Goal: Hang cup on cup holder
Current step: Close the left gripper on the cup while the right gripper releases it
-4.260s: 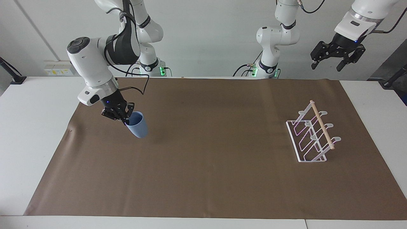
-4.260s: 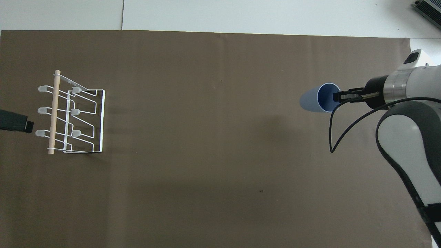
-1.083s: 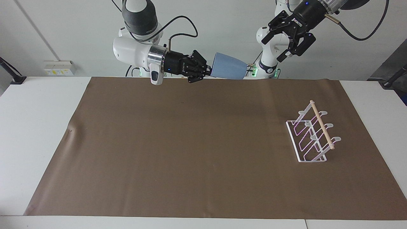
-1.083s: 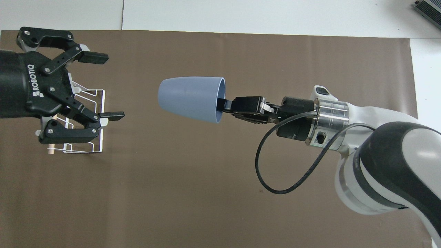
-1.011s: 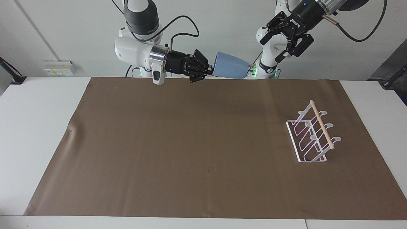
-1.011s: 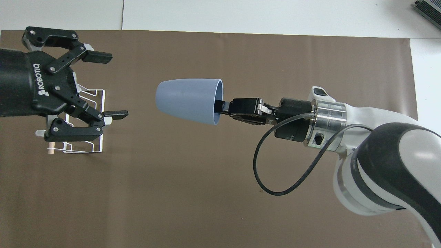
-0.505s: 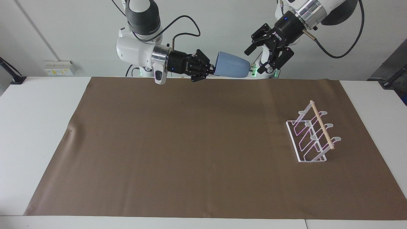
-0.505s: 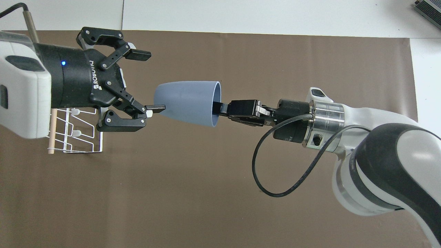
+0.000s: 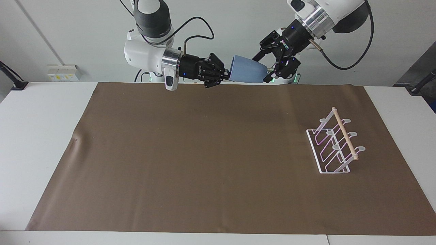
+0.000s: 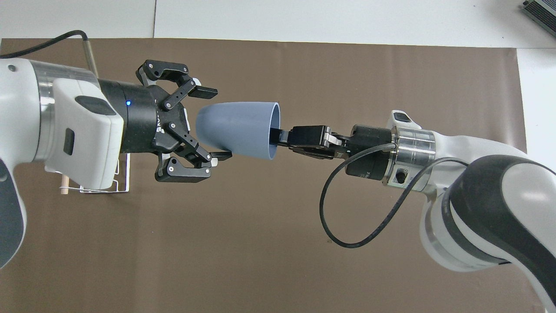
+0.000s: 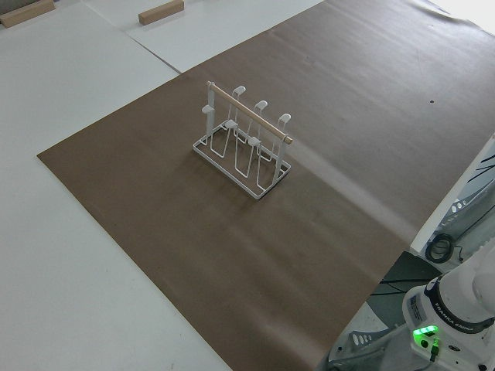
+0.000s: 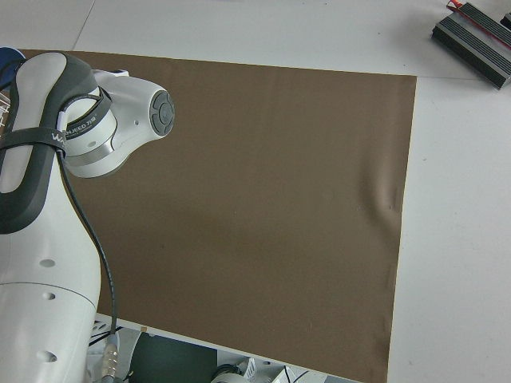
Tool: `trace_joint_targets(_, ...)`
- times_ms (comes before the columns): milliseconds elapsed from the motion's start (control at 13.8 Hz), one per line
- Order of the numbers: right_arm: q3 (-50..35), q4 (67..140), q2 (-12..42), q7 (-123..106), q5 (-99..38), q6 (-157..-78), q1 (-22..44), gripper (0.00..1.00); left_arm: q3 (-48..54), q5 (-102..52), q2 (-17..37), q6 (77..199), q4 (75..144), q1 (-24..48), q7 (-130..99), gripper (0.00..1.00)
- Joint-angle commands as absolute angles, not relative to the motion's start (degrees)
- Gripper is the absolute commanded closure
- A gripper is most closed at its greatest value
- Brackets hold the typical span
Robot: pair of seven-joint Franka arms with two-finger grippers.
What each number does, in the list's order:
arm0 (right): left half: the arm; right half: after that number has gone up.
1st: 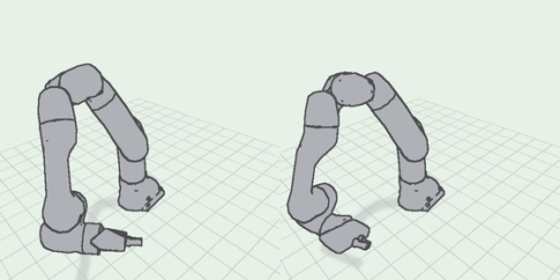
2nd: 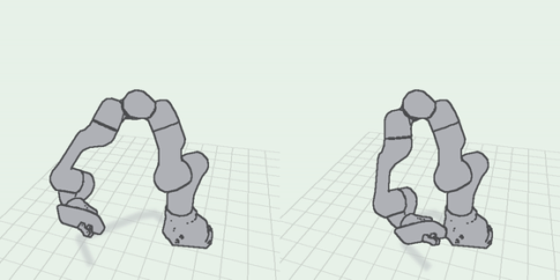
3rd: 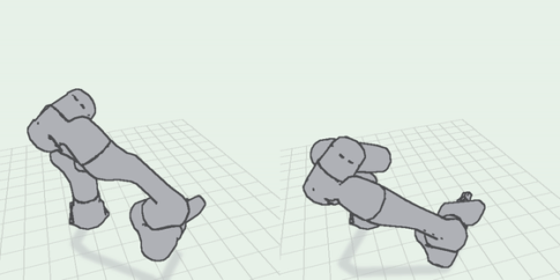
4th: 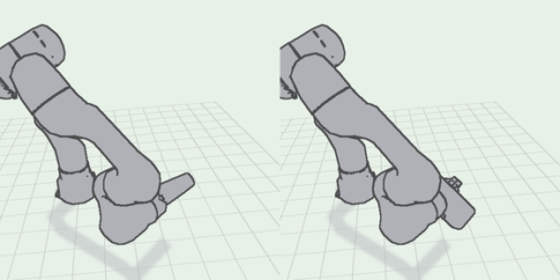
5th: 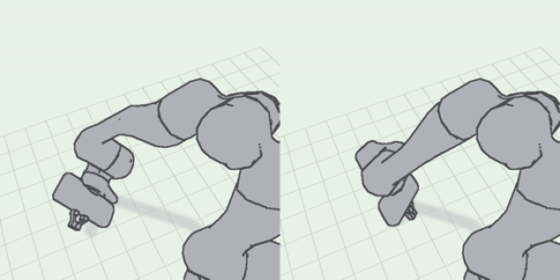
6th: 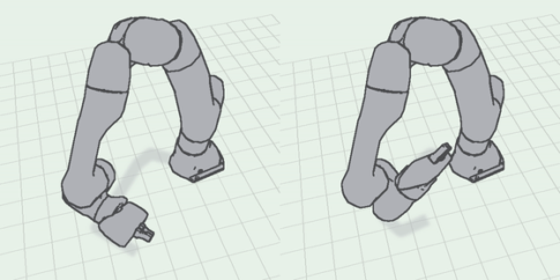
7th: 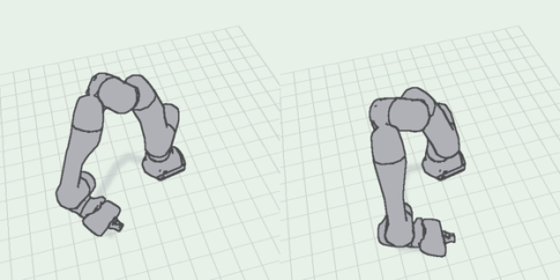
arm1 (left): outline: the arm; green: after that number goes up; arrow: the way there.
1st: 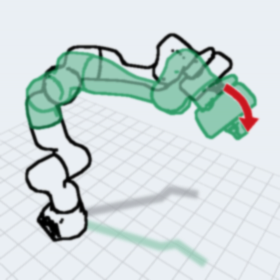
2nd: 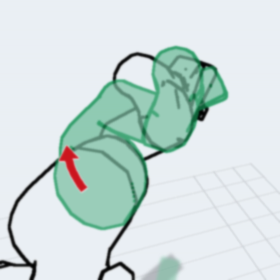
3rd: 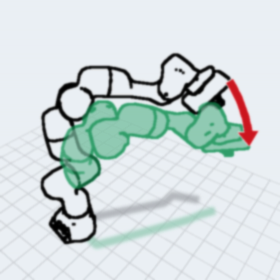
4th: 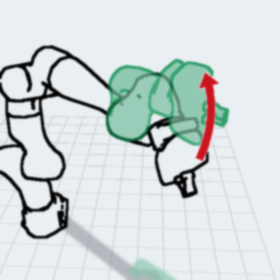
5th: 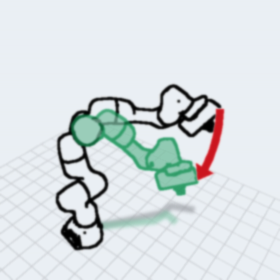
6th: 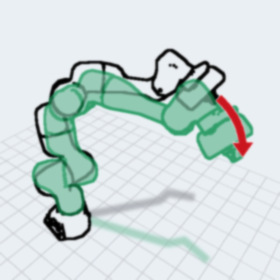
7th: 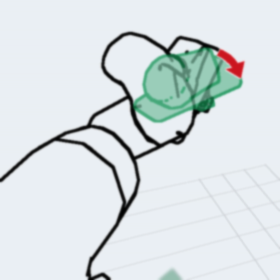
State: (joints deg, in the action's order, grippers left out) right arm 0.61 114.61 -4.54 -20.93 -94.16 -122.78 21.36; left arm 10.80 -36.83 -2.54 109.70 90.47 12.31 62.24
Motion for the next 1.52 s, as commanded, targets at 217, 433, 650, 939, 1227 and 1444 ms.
trace_joint_targets(217, 0.44, 115.49, -5.80, -22.24, -95.01, -121.73, 20.48, 1.00, 10.37, -37.00, -5.71, 116.54, 96.06, 16.34, 60.29, 0.00)
trace_joint_targets(433, 0.44, 115.49, -5.80, -22.15, -95.10, -121.73, 20.48, 1.00, 10.37, -37.00, -5.71, 116.63, 95.98, 16.43, 60.47, 0.00)
trace_joint_targets(650, 0.53, 115.40, -6.06, -21.89, -95.19, -121.73, 20.39, 1.00, 10.37, -37.00, -5.71, 116.63, 95.80, 16.61, 60.21, 0.37)
trace_joint_targets(939, 0.53, 115.40, -6.24, -21.36, -95.19, -121.73, 20.39, 1.00, 10.46, -37.00, -5.71, 116.45, 95.54, 16.70, 57.83, 1.00)
trace_joint_targets(1227, 0.53, 115.14, -6.59, -17.85, -95.10, -121.82, 20.39, 0.89, 10.55, -37.00, -5.63, 116.37, 95.36, 17.14, 57.83, 1.00)
trace_joint_targets(1444, 0.53, 115.14, -6.68, -17.32, -95.18, -121.99, 20.39, 0.47, 10.55, -37.00, -5.63, 116.46, 95.36, 17.14, 57.66, 1.00)
